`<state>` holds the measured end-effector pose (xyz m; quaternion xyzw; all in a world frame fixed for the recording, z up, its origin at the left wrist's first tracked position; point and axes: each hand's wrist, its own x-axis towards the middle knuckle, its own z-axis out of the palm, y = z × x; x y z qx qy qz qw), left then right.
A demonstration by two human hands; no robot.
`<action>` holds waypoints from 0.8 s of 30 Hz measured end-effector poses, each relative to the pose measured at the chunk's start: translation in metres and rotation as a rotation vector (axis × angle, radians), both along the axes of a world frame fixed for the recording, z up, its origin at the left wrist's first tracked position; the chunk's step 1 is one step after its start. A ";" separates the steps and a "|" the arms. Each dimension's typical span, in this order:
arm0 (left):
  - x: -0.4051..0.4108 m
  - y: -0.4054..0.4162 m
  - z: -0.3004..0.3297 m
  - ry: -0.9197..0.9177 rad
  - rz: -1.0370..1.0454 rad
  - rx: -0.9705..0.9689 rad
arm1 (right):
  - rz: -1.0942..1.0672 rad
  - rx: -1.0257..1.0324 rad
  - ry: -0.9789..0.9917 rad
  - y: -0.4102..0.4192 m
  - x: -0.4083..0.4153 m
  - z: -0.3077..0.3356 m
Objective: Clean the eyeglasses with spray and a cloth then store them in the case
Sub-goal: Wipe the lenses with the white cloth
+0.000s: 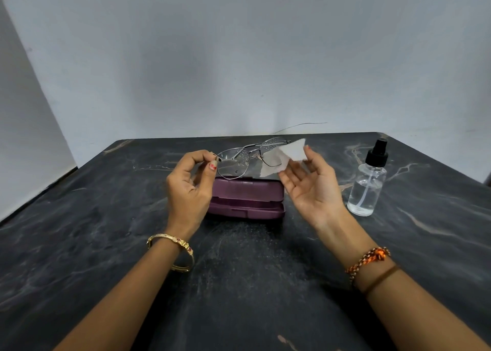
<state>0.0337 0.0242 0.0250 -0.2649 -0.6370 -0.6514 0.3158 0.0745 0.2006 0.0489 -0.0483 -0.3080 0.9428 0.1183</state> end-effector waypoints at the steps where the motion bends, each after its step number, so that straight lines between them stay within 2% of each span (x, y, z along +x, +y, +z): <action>1: 0.000 0.000 0.000 0.000 -0.004 -0.003 | -0.015 0.021 -0.012 -0.001 0.000 0.000; 9: 0.005 0.004 0.001 0.028 -0.016 -0.067 | -0.049 0.138 -0.007 -0.004 -0.002 -0.001; 15: 0.006 0.004 0.003 0.024 0.004 -0.026 | 0.005 0.074 0.000 -0.001 -0.001 0.002; 19: 0.003 0.000 0.006 0.016 0.031 0.018 | 0.095 -0.132 0.077 0.006 0.003 0.004; 24: 0.002 -0.001 0.006 0.023 0.049 0.038 | 0.194 -0.072 0.127 0.003 0.006 0.009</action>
